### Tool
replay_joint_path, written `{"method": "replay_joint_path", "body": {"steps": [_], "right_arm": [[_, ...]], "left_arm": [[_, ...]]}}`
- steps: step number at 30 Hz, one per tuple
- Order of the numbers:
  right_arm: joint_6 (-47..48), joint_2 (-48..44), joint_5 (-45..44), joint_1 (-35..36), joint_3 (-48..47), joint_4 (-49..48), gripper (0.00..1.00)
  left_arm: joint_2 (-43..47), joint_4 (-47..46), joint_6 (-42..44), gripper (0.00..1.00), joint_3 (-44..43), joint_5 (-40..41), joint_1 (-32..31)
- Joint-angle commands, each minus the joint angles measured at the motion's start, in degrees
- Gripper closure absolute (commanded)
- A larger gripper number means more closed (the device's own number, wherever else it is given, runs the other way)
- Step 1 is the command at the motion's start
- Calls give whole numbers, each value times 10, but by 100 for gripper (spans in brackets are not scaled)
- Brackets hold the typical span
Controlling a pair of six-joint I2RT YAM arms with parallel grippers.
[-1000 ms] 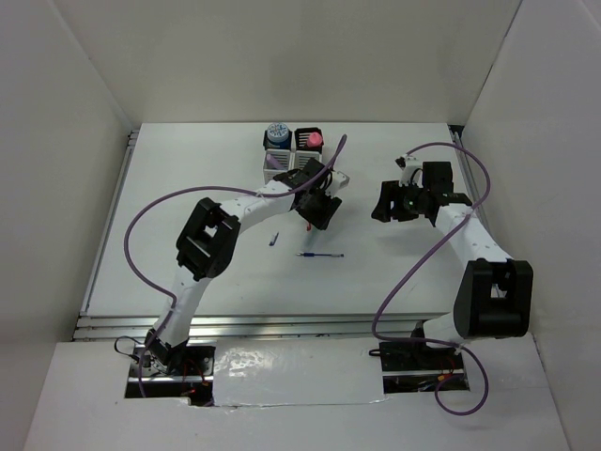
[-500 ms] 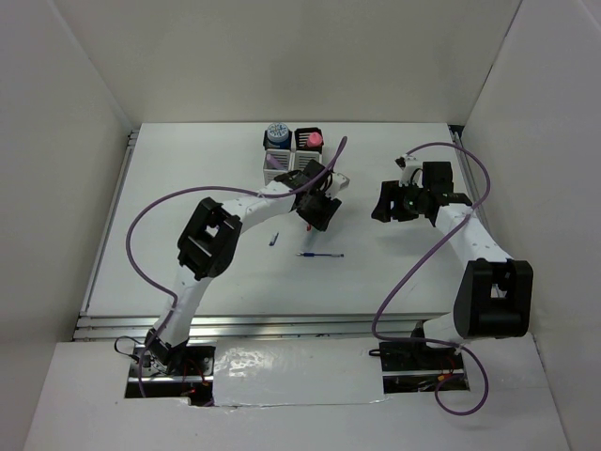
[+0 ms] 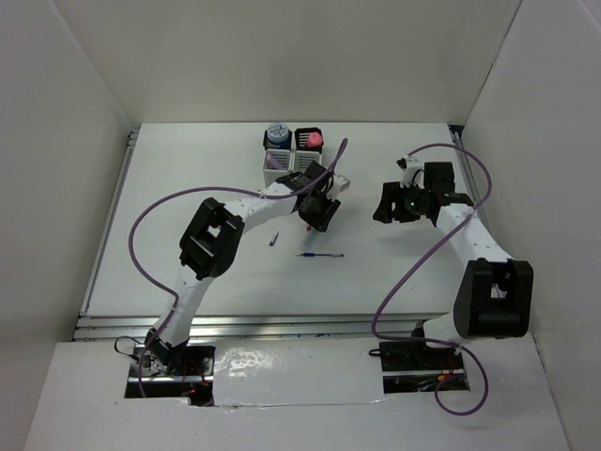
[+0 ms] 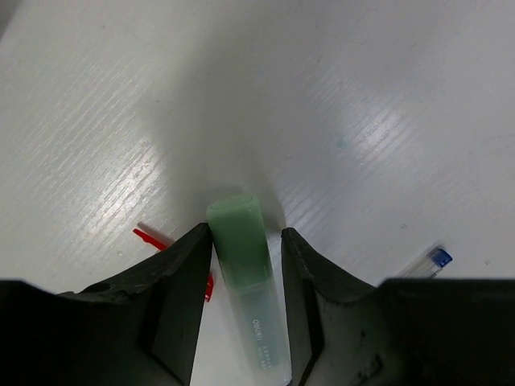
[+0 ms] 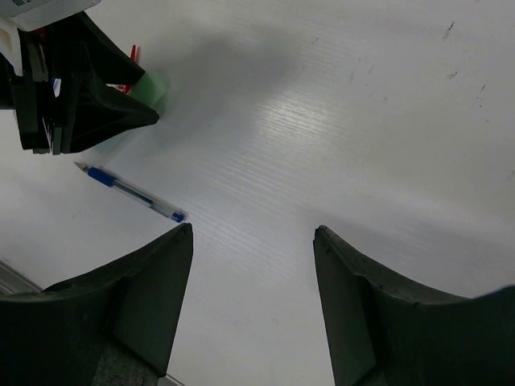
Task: Sort the stationery into containers
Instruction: Pick up the pen from the center of the board.
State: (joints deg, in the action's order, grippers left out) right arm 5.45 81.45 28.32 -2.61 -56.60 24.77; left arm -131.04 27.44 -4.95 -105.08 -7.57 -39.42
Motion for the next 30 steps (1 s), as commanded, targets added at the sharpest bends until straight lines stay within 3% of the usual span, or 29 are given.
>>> {"method": "replay_joint_path", "body": {"steps": [1,17,25,27,30], "right_arm": [[5,-23,10,-4,-2,8,32],[-10,-45,20,0,-11,16,31],[-18,-47,17,13,-18,17,31],[-20,-45,16,16,-19,14,32],[-23,-41,14,21,-22,12,31]], "left_arm": [[14,4,-12,49,12,-9,-14],[73,20,-9,63,26,18,-17],[150,21,27,72,22,38,-17],[195,-3,29,76,41,35,-15],[275,-113,6,88,120,51,7]]}}
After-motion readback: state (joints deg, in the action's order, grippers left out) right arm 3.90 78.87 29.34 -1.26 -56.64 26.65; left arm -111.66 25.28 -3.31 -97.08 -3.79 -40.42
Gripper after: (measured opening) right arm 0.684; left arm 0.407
